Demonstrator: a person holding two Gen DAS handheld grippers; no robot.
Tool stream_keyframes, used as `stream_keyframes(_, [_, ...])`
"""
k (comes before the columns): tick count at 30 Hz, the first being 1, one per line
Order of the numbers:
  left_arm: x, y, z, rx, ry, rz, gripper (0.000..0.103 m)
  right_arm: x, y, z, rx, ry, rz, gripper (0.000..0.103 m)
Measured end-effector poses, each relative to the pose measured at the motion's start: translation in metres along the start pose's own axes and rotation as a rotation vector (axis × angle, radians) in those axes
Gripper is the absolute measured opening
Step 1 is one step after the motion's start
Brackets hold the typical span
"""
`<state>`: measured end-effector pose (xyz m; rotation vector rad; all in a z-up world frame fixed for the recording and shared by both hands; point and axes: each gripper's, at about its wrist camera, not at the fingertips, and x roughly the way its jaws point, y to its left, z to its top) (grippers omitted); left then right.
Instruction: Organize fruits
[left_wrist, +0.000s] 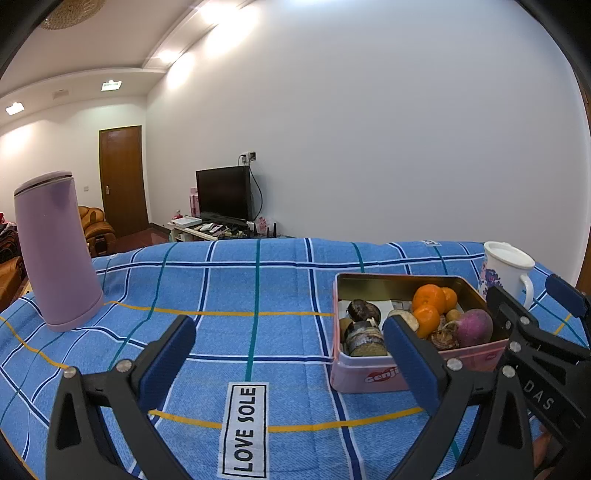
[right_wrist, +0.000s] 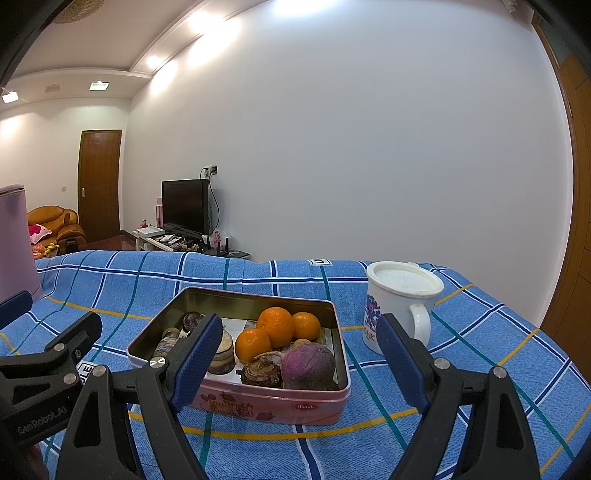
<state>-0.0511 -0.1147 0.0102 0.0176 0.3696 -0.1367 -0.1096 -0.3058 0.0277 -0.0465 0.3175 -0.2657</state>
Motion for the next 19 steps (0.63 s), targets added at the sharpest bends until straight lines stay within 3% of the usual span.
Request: stream_keyframes(19, [0.0055,-0.0023,0.0016,-0.008,0.029,-0.002,0.103,0.0021,-0.0034,-0.0020,0.006,0.011,-0.004,0.086])
